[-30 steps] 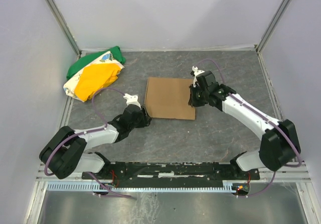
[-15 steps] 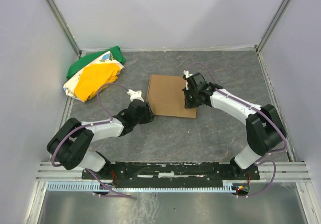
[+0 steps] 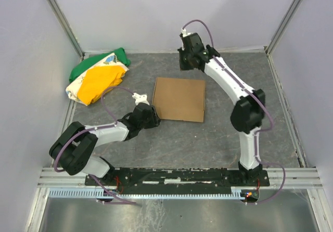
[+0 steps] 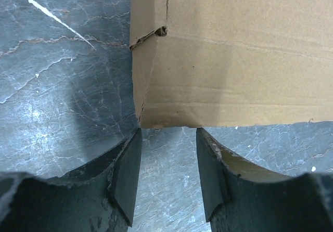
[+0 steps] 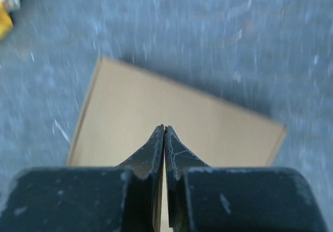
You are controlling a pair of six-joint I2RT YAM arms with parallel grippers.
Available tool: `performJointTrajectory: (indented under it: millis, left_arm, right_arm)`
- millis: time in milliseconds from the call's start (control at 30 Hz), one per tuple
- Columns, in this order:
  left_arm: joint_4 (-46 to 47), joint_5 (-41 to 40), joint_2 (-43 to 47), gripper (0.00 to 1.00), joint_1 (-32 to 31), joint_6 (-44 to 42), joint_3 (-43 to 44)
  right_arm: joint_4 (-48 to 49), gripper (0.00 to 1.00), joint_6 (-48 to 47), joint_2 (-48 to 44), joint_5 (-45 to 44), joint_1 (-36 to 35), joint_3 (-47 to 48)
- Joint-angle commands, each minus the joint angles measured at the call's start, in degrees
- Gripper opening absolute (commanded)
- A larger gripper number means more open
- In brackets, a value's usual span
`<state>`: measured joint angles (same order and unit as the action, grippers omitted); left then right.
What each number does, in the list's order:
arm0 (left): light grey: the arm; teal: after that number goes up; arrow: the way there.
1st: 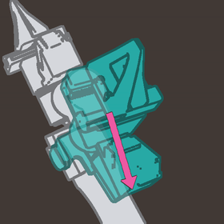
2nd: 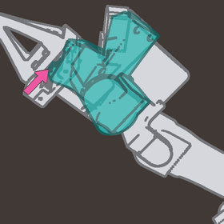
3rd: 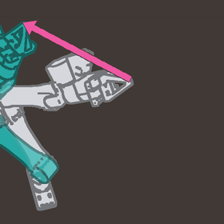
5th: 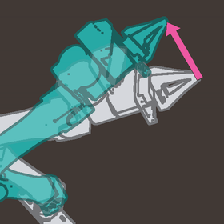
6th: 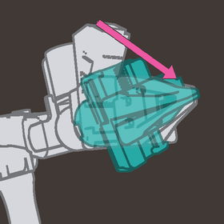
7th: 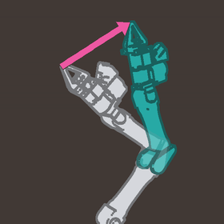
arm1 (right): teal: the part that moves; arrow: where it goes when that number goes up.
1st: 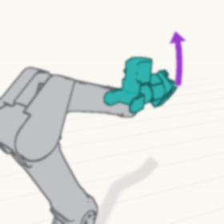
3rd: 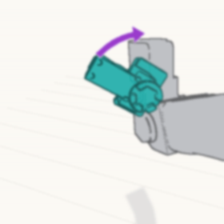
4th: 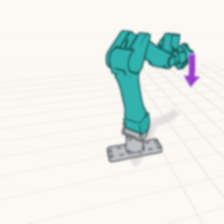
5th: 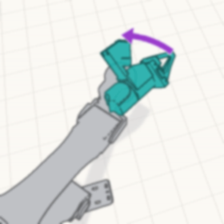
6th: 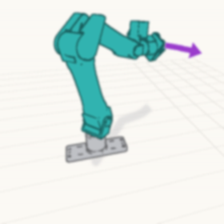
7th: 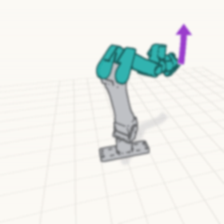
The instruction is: Fold the paper box
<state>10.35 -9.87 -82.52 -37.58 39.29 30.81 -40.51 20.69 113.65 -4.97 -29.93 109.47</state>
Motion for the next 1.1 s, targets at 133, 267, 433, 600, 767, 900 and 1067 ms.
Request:
performJointTrajectory:
  millis: [133,267,433,600,767,900,1067]
  left_arm:
    - [2.6,-0.1,-0.2,0.54,0.2,2.1,2.5]
    - [3.7,1.0,-1.9,0.55,0.2,1.9,3.4]
    - [4.0,1.3,-4.1,0.57,0.2,2.3,4.7]
    - [3.7,0.1,-5.1,0.6,0.2,4.2,4.9]
    - [3.3,1.1,-7.8,0.62,0.2,5.2,6.7]
    - [2.4,2.2,-9.8,0.62,0.2,5.7,8.1]
    - [2.2,2.4,-11.2,0.62,0.2,5.5,9.1]
  right_arm:
    - [-14.0,0.09,-2.2,26.5,3.6,4.4,34.3]
    - [-9.1,0.1,-2.3,26.9,3.3,5.3,32.0]
    - [-11.7,0.1,-2.5,31.5,6.3,6.7,37.6]
    - [-13.2,0.12,-4.0,32.3,10.3,7.0,35.4]
    - [-13.2,0.12,-5.2,31.4,9.6,7.0,31.4]
    - [-12.6,0.11,-5.5,31.1,7.7,7.3,29.7]
    - [-12.8,0.11,-5.6,31.7,9.0,7.6,29.8]
